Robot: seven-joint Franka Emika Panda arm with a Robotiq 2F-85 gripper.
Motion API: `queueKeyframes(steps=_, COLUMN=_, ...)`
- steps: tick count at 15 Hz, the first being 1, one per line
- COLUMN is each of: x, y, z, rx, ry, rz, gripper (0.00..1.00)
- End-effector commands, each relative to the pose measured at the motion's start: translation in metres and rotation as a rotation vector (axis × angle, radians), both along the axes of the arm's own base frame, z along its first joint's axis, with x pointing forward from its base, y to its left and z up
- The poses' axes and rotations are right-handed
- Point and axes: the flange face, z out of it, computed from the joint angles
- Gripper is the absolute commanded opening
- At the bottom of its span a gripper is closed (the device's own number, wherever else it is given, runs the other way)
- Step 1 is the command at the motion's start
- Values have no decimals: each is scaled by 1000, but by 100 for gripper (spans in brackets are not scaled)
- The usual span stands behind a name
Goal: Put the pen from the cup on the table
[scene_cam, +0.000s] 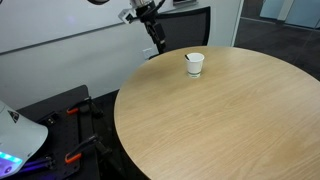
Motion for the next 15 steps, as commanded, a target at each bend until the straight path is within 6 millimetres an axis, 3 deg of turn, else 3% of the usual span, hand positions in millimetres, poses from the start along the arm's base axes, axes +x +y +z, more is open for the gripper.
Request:
queueKeyframes(steps=1, x=33, y=0, z=-3, rx=17, ry=7, rz=-46, gripper=100)
queueKeyframes(steps=7, x=73, y=-9, z=-14, rx=30, ry=5, rz=-98, gripper=100)
queueKeyframes(steps=15, x=101, y=-26, z=-44, rx=79, ry=14, rz=-88, gripper=100)
